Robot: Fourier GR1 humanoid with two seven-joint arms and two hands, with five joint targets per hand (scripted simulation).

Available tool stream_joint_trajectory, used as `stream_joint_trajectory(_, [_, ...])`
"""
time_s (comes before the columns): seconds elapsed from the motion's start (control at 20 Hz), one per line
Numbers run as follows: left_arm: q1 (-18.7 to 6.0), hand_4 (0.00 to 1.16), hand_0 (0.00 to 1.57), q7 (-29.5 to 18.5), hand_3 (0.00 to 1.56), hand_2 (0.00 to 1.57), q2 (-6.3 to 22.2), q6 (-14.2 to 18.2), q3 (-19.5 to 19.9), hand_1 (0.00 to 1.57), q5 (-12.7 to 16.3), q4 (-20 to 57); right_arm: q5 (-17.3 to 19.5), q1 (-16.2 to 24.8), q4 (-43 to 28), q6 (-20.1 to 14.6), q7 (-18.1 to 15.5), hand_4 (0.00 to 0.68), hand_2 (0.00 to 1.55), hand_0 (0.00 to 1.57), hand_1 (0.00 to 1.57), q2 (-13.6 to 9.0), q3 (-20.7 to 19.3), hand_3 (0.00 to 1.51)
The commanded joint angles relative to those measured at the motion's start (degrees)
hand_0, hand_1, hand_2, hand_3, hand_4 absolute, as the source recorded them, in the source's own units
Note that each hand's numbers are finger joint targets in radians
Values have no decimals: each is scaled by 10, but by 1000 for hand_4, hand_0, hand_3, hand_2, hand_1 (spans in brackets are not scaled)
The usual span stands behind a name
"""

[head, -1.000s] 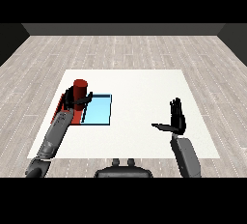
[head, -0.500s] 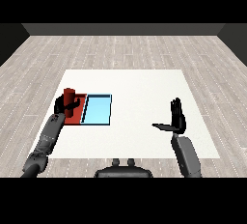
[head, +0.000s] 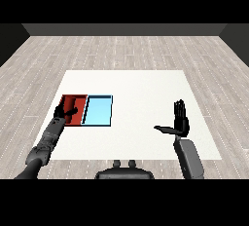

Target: Pick the red can and put it in the red box

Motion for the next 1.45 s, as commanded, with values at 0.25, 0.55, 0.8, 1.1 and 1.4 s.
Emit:
stream_joint_trajectory(0.25, [-19, 654, 0, -1, 0, 0, 2, -76, -18, 0, -32, 91, 2, -26, 8, -4, -10, 0, 0, 0, 0, 22, 3, 0])
stream_joint_trajectory(0.55, [-65, 0, 0, 81, 0, 0, 35, -109, -53, 0, -73, 122, -13, 8, -20, 31, -22, 0, 0, 0, 0, 4, -6, 0])
stream_joint_trajectory(0.8, [-52, 0, 0, 48, 0, 0, 23, -65, 5, 0, -17, 91, 1, 18, -33, 33, -28, 0, 0, 0, 0, 5, 1, 0])
stream_joint_trajectory(1.1, [-30, 0, 0, -187, 0, 0, -19, -40, 138, 0, 120, -44, -2, 18, -30, 35, -21, 0, 0, 0, 0, 6, 4, 0])
stream_joint_trajectory(1.4, [-9, 0, 0, -327, 0, 0, -58, -147, 152, 0, 165, -177, -8, 6, -43, 47, -11, 0, 0, 0, 0, 6, 10, 0])
